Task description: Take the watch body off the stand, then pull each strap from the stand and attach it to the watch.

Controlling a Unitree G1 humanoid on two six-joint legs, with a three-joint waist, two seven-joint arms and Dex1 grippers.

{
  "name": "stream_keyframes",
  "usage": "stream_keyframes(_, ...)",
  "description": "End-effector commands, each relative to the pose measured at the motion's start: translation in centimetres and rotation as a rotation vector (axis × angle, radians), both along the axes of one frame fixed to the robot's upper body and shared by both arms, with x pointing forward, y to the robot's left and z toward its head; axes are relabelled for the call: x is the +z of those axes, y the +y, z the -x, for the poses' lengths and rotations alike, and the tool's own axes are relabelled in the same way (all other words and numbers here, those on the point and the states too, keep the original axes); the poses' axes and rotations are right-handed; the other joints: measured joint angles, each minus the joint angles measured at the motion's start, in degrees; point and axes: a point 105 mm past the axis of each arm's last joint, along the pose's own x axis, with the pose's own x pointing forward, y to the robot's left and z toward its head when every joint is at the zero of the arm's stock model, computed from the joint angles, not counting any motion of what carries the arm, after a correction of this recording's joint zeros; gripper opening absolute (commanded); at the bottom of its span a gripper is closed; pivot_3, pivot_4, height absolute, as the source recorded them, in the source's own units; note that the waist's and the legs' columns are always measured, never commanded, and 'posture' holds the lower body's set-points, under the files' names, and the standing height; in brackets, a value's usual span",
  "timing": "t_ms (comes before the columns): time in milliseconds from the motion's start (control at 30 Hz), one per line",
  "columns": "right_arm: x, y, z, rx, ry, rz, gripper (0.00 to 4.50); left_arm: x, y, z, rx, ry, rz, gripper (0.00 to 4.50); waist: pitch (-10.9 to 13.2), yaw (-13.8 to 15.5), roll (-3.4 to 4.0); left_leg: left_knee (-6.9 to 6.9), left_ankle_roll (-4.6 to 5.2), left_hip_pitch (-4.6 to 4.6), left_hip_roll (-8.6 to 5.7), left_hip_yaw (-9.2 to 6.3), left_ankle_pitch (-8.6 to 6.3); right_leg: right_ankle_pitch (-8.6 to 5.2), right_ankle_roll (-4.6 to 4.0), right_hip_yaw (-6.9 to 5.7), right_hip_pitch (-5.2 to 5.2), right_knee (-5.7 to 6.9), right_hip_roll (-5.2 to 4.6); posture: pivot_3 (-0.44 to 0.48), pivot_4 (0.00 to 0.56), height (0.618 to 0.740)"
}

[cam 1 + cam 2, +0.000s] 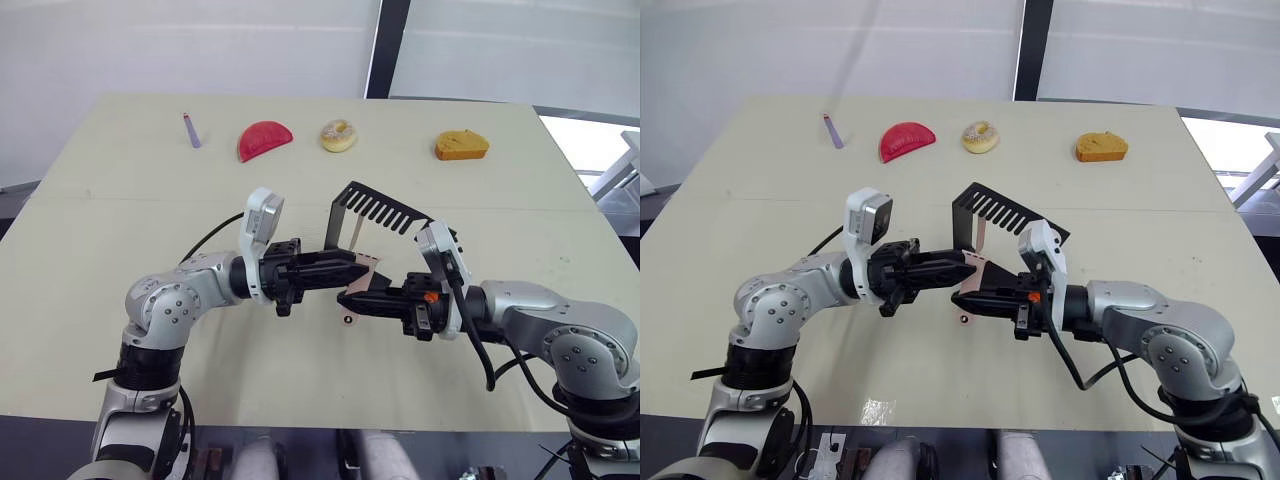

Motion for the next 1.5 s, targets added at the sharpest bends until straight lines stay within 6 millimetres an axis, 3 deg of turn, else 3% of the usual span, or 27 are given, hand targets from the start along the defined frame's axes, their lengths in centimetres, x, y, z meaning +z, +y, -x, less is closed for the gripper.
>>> stream_keyframes(33, 1.08, -0.42, -0.03, -0.016, -0.036, -0.013, 0.0, 0.3, 0.05, 0.49, -0.022, -0.02, 0.012, 1.02, 0.0, 0.0, 0.0, 0.0, 0.0, 0.0, 0.0, 0.0, 0.0, 0.0, 0.0, 0.0, 0.0, 0.0, 0.0, 0.0, 0.15, 0.737)
stream_keyframes(633, 1.36, -0.34, -0.03, -0.016, -0.035, -0.015, 0.0, 0.2, -0.26, 0.43, -0.022, -0.011, 0.033, 1.02, 0.0, -0.01, 0.0, 0.0, 0.0, 0.0, 0.0, 0.0, 0.0, 0.0, 0.0, 0.0, 0.0, 0.0, 0.0, 0.0, 0.15, 0.737)
stream_keyframes(767, 1.39, -0.35, -0.03, -0.016, -0.035, -0.016, 0.0, 0.34, -0.25, 0.47, -0.028, -0.001, 0.05, 0.04, 0.0, 0.0, 0.0, 0.0, 0.0, 0.0, 0.0, 0.0, 0.0, 0.0, 0.0, 0.0, 0.0, -0.01, 0.0, 0.0, 0.15, 0.737)
stream_keyframes(1500, 2.01, -0.8, 0.26, -0.035, -0.111, 0.007, 0.0, 0.06, 0.25, 0.31, -0.032, -0.01, 0.049, 0.04, 0.0, 0.01, 0.0, -0.01, 0.0, -0.01, 0.0, -0.01, 0.0, 0.0, 0.0, 0.0, 0.0, -0.02, 0.0, 0.0, 0.15, 0.737)
